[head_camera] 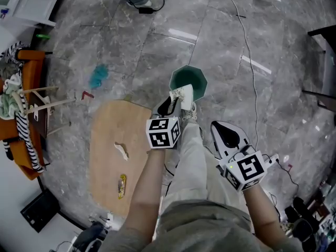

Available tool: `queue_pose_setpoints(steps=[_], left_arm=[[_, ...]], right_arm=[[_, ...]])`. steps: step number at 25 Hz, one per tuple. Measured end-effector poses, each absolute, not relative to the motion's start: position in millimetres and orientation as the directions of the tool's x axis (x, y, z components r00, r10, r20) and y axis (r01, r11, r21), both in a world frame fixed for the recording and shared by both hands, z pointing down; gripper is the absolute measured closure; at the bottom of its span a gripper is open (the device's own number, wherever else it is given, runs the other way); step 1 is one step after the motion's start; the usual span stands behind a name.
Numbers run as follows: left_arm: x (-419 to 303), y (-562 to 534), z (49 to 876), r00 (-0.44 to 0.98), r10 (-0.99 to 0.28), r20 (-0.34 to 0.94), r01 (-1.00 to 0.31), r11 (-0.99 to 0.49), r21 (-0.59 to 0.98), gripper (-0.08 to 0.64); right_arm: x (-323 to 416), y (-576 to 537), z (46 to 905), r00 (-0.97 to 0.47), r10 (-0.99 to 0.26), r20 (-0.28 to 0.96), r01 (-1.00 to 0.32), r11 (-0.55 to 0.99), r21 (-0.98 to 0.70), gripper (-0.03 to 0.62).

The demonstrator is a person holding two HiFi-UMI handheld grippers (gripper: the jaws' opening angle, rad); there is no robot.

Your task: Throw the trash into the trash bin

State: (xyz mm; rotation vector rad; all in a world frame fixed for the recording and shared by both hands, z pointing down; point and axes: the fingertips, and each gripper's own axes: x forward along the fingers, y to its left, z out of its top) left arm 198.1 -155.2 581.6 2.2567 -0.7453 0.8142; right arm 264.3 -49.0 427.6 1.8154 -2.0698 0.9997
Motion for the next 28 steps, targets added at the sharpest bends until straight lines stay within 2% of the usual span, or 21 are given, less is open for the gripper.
queue_pose_setpoints(steps=[28], left_arm=[[233.5,-173.2,721.6,0.63,-0.211,0.747,-0.655,-0.661,0.365,0.439]], right_arm=[[277.9,-59.4,529.2,-0.214,-0.753,0.622,-0.909,-0.079,-0.409,0.584]])
